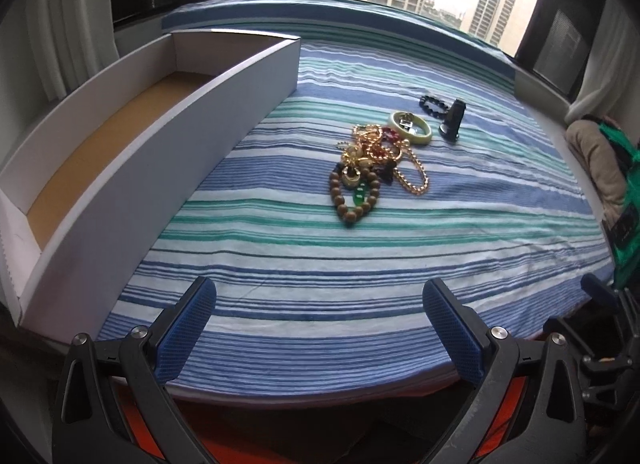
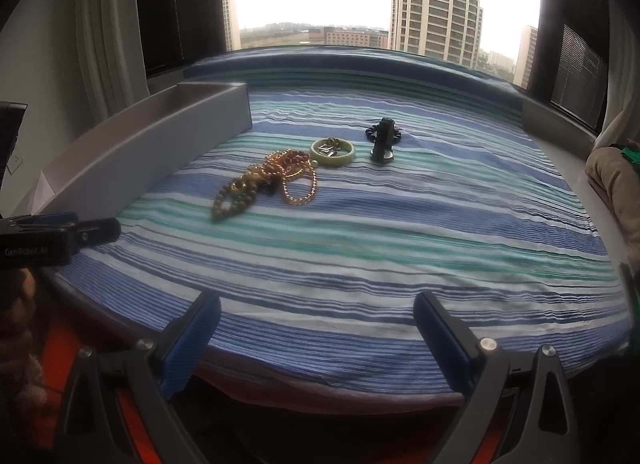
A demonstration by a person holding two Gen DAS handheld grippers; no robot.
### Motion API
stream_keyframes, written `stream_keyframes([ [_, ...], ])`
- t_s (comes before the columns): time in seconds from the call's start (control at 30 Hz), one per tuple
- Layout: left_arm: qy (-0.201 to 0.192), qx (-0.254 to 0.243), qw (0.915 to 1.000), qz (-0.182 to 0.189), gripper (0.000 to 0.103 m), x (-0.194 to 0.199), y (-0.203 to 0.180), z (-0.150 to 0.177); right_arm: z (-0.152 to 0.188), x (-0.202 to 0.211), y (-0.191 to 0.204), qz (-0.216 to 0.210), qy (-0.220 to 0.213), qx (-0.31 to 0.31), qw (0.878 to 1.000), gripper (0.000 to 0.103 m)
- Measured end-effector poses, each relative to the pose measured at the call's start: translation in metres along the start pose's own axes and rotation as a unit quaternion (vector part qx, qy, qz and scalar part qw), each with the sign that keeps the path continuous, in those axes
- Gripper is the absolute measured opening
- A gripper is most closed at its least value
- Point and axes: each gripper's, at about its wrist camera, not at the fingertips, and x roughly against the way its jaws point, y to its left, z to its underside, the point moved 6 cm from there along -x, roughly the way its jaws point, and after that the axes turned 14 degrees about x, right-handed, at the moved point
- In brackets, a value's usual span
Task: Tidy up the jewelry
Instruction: 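Grasp the wooden bead bracelet with the left tool while the right tool grasps gold pendants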
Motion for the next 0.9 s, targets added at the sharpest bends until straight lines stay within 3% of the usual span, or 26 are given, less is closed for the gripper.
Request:
stream_keyframes([
  [0.13,0.013,-0.025,0.9996,0.005,0.102,-0.032,-0.025,-0.020,0.003,0.002,-0.002,-0.001,-0.001,-0.007,1.000,0.099],
  [0.27,0.014,-0.021,0.9991,-0.033,0.101,-0.075,-0.026,-0.039,0.009,0.008,-0.011,0.008,-0.005,-0.016,1.000,0.099],
  [0.4,0.025,-0.013,0.9960,-0.085,0.086,-0.122,-0.016,-0.048,0.018,0.007,-0.023,0.014,0.002,-0.036,0.999,0.099],
  [0.57,0.025,-0.025,0.9951,-0.093,0.081,-0.144,-0.021,-0.045,0.021,0.005,-0.027,0.013,0.004,-0.041,0.999,0.099],
  [0.6,0.026,-0.033,0.9946,-0.095,0.074,-0.145,-0.022,-0.043,0.020,0.005,-0.027,0.013,0.004,-0.040,0.999,0.099],
  [0.63,0.030,-0.040,0.9944,-0.093,0.059,-0.147,-0.024,-0.040,0.020,0.004,-0.027,0.012,0.004,-0.039,0.999,0.099],
  [0.67,0.029,-0.043,0.9953,-0.081,0.053,-0.146,-0.025,-0.038,0.019,0.003,-0.027,0.012,0.004,-0.039,0.999,0.099],
  [0.73,0.034,-0.048,0.9963,-0.063,0.021,-0.144,-0.025,-0.035,0.019,0.002,-0.026,0.011,0.007,-0.038,0.999,0.099],
  [0.77,0.038,-0.052,0.9960,-0.061,0.012,-0.142,-0.025,-0.033,0.019,0.002,-0.026,0.011,0.008,-0.038,0.999,0.099],
  [0.9,0.060,-0.047,0.9958,-0.051,0.010,-0.130,-0.009,-0.023,0.018,0.000,-0.025,0.012,0.013,-0.035,0.999,0.099],
])
